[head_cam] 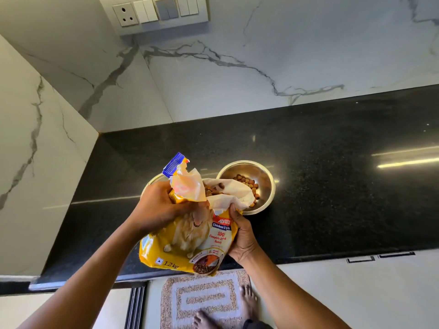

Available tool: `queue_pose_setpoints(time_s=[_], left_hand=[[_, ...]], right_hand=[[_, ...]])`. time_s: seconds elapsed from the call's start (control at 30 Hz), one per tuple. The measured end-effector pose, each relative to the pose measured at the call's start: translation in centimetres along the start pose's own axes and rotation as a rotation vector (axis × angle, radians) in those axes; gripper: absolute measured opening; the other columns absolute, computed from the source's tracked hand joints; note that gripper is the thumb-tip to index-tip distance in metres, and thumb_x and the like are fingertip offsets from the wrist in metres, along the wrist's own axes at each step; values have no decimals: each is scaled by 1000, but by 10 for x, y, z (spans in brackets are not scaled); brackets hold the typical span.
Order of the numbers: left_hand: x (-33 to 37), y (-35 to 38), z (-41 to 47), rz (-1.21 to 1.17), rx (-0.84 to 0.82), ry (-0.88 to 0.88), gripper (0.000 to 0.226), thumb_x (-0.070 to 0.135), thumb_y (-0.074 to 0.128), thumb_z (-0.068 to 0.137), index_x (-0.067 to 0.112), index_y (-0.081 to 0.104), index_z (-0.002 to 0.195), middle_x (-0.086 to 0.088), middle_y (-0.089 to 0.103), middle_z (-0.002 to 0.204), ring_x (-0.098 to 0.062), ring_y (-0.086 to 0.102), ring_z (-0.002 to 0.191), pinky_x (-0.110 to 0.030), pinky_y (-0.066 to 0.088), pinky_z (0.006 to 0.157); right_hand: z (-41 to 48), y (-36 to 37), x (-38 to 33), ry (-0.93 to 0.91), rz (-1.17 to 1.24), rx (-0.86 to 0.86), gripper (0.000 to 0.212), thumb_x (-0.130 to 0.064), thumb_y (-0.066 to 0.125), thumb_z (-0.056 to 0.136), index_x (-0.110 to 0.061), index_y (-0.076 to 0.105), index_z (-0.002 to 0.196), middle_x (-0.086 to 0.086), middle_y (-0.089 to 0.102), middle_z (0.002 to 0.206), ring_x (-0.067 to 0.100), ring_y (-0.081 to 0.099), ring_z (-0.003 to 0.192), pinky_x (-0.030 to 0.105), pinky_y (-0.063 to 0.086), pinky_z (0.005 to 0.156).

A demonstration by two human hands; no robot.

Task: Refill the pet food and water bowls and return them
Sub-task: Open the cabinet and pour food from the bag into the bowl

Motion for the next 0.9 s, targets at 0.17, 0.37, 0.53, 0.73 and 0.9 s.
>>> queue_pose_setpoints(time_s=[0.17, 0.37, 0.53, 0.73, 0.9], left_hand=[[11, 0, 11, 81, -41, -25, 59, 74, 77, 52, 33, 73, 94, 6, 76, 94, -15, 74, 89, -46, 61, 87], [11, 0, 18, 104, -47, -41, 43, 67, 77, 57, 39, 72, 90, 11, 77, 87, -9, 76, 81, -32, 63, 77], [7, 1, 21, 107, -70, -61, 48, 69, 75, 56, 39, 69, 93, 12, 76, 89, -6, 76, 81, -26, 61, 73], [9, 1, 21, 101, -74, -71, 50, 77, 72, 53, 44, 67, 90, 33, 72, 85, 7, 72, 82, -18, 55, 65], [12, -2, 24, 98, -74, -77, 55, 81, 75, 54, 43, 68, 93, 29, 74, 86, 2, 75, 81, -24, 60, 69]], right_hand=[[2, 1, 1, -12, 63, -14, 78, -51, 98, 60, -9, 76, 122, 21, 74, 120, 38, 71, 110, 55, 59, 95], [2, 1, 3, 6, 78, 33, 88, -53, 101, 51, -8, 74, 122, 21, 73, 118, 38, 70, 107, 53, 58, 93], [1, 1, 4, 3, 92, 13, 83, -54, 99, 56, -10, 76, 122, 21, 73, 120, 37, 71, 108, 52, 61, 91], [0, 0, 4, 16, 75, -16, 69, -57, 90, 71, -13, 79, 123, 17, 76, 122, 33, 73, 112, 49, 61, 92], [0, 0, 3, 18, 61, -39, 80, -56, 92, 69, -12, 72, 132, 21, 70, 130, 39, 68, 117, 56, 58, 99]])
Point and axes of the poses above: each hand's wrist, its own z-axis towards the middle knuckle, its own y-axis out of the palm, x = y × z, the point moved 1 cm from there along z, towards the middle knuckle
